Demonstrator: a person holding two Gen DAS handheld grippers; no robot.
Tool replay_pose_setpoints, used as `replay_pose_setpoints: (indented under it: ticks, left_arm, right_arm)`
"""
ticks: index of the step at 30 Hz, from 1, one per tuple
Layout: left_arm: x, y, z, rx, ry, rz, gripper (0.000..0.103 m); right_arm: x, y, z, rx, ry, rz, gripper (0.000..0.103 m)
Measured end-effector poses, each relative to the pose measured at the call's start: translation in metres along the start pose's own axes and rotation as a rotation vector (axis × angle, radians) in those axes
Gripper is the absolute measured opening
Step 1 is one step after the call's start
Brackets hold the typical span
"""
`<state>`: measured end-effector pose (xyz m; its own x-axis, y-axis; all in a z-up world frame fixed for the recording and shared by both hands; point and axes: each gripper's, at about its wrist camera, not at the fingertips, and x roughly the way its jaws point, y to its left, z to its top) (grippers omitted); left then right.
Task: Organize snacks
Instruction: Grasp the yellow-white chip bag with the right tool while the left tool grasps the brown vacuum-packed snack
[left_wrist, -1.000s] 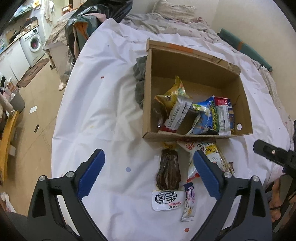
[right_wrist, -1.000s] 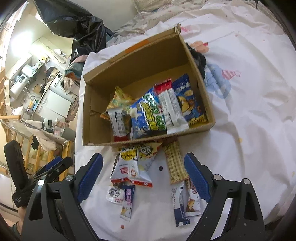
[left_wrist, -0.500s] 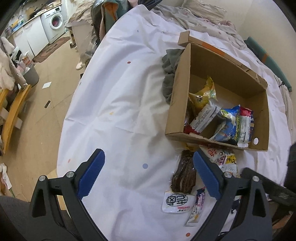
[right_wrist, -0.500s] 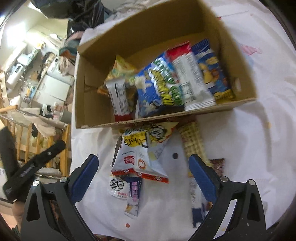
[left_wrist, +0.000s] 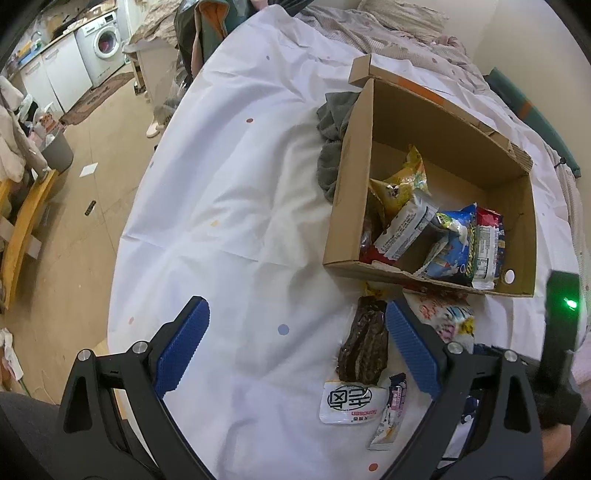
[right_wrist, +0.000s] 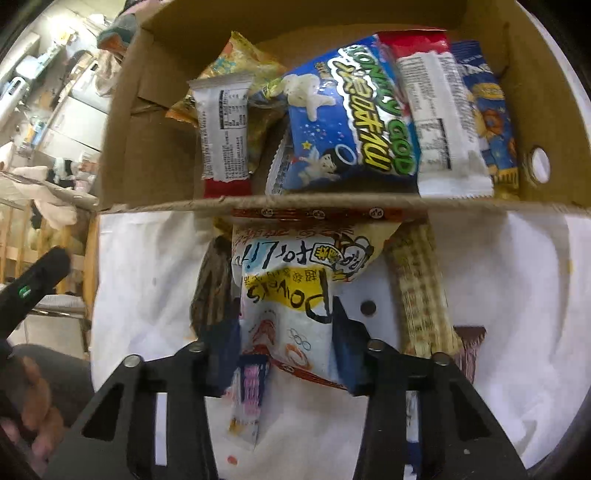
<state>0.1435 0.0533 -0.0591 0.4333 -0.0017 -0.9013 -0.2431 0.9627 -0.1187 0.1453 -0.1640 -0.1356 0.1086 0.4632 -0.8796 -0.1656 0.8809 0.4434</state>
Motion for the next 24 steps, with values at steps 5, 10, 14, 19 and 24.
replay_pose_setpoints:
  ticks: [5, 10, 14, 19, 24]
  left_arm:
    - [0.012, -0.004, -0.005, 0.021, 0.045, 0.009, 0.095]
    - [0.031, -0.014, -0.015, 0.048, 0.115, 0.01, 0.095]
    - [0.049, -0.027, -0.023, 0.073, 0.177, 0.006, 0.095]
    - [0.073, -0.058, -0.034, 0.157, 0.238, 0.005, 0.095]
    - [0.092, -0.08, -0.034, 0.208, 0.24, 0.034, 0.095]
  right_arm:
    - [-0.034, -0.005, -0.023, -0.039, -0.04, 0.057, 0.038]
    - [-0.064, -0.011, -0.04, -0.055, -0.126, 0.114, 0.036]
    - [-0.088, -0.018, -0.053, -0.065, -0.221, 0.151, 0.035]
    - [-0.113, -0.031, -0.056, -0.053, -0.319, 0.204, 0.035]
    - [-0.121, -0.032, -0.05, -0.022, -0.359, 0.225, 0.035]
